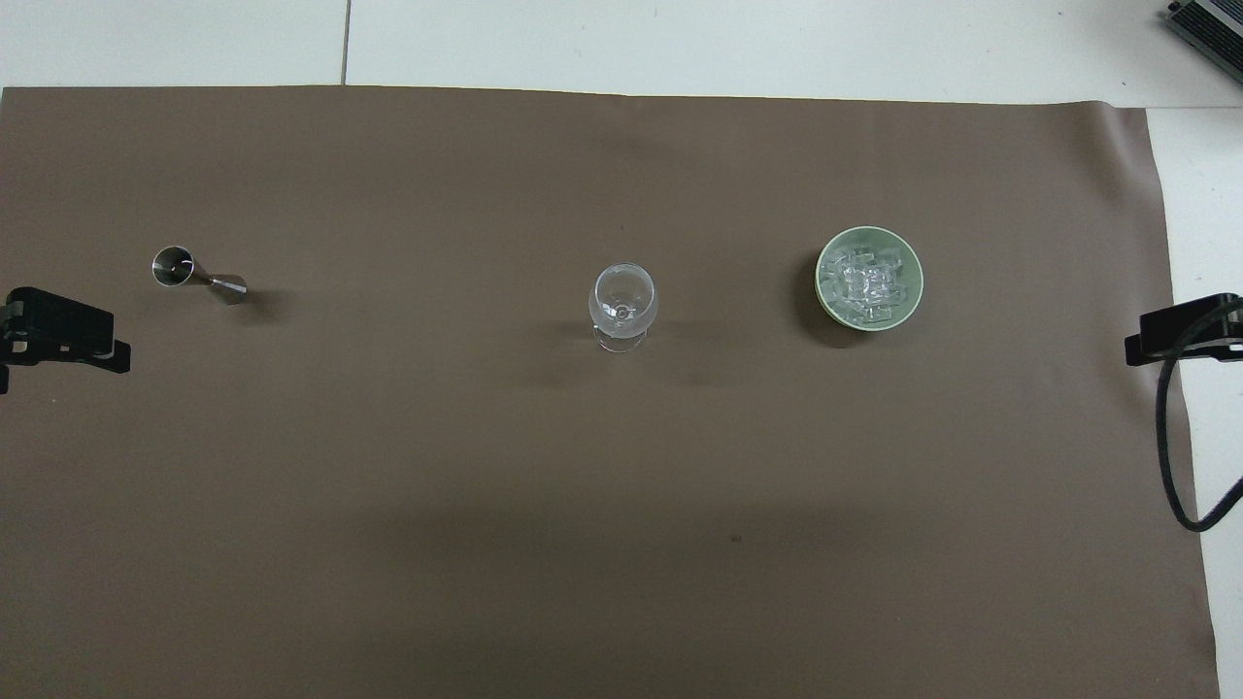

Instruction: Pour wine and add ice with both arms

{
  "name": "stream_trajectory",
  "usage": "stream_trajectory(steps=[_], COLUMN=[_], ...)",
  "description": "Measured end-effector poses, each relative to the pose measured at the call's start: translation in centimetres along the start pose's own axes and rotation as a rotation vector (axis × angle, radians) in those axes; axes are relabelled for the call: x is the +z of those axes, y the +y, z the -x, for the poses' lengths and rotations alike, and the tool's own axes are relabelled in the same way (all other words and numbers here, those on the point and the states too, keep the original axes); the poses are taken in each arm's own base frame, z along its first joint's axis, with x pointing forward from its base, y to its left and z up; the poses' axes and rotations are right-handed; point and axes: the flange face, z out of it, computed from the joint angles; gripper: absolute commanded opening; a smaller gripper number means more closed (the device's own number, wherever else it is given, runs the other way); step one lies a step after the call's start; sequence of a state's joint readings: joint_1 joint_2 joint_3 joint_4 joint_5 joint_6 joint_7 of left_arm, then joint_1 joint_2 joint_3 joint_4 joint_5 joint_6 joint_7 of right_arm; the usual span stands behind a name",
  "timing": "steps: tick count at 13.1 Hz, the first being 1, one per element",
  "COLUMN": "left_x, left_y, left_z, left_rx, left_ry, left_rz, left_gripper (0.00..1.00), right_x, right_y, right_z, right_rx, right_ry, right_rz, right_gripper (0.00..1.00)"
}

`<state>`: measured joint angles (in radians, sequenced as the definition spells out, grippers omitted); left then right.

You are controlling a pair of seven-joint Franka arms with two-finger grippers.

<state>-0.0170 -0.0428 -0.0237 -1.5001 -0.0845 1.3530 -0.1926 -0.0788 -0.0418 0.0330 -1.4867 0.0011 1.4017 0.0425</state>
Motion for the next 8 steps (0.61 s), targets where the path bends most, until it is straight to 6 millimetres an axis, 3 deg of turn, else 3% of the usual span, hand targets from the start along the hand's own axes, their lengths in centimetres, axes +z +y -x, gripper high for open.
stream_trajectory(steps=[4, 6, 8], left_x=[0.0, 0.9, 2.4], left_y=[-0.9, -2.6, -5.5], left_z=[-0.2, -0.7, -1.9], left_rx=[-0.158, -0.256, -0.375], left_ry=[-0.005, -0.028, -0.050], left_rz=[0.014, 0.058, 0.134], left_gripper=[1.00, 1.00, 1.00], right_x=[-0.1, -0.2, -0.2], right_y=[-0.1, -0.1, -0.1], right_z=[0.0, 0.0, 0.0], right_rx=[-0.001, -0.002, -0.002], right_ry=[0.003, 0.004, 0.004], right_rz=[0.000, 0.000, 0.000], right_gripper=[1.00, 1.00, 1.00])
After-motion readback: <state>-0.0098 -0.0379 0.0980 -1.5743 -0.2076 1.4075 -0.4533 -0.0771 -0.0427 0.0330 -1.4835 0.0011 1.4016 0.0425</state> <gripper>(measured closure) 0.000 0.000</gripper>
